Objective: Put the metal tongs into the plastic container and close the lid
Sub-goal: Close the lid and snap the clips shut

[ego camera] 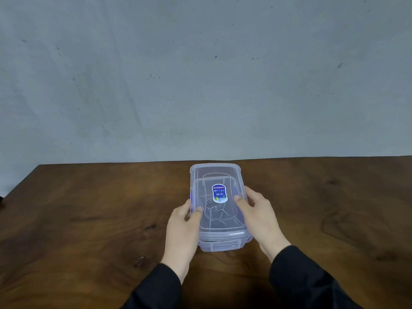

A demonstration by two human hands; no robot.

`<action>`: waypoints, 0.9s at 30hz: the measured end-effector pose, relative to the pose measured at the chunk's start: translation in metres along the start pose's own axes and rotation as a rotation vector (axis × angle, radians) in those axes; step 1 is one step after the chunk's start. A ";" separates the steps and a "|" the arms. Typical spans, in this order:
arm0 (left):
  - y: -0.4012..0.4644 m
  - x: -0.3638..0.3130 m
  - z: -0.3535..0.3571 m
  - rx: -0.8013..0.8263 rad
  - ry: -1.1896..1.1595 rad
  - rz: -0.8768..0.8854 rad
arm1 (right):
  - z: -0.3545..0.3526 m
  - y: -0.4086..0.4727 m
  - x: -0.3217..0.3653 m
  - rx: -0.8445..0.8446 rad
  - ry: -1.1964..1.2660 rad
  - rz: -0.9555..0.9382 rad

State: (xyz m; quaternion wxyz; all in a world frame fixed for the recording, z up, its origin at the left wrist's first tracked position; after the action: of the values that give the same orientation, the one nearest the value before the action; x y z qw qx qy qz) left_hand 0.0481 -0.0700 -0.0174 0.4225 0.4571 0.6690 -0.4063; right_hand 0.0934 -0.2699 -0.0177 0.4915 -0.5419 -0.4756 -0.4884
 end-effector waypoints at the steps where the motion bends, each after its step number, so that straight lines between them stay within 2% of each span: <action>1: 0.000 0.002 0.002 -0.017 0.051 0.019 | 0.002 0.000 -0.003 0.000 -0.016 -0.003; 21: 0.012 0.035 0.019 0.091 0.231 -0.037 | -0.002 0.002 -0.038 0.003 -0.146 0.124; 23: 0.015 0.034 0.018 0.098 0.211 -0.048 | -0.003 0.003 -0.041 -0.013 -0.123 0.151; 27: 0.021 0.037 0.017 0.145 0.051 -0.170 | -0.008 0.002 -0.048 -0.043 -0.013 0.321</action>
State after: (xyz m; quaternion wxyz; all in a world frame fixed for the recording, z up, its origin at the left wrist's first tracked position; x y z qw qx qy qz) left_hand 0.0629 -0.0706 -0.0606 0.3350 0.4381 0.6849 -0.4762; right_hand 0.0914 -0.2796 -0.0654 0.5484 -0.6246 -0.3753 -0.4101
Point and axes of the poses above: each hand's wrist, its own y-axis towards the middle knuckle, its own z-axis out of the palm, x = y × z, the point moved 7 cm from there along y, towards the middle knuckle, and after that the axes turned 13 degrees about y, right-handed, at the moved point
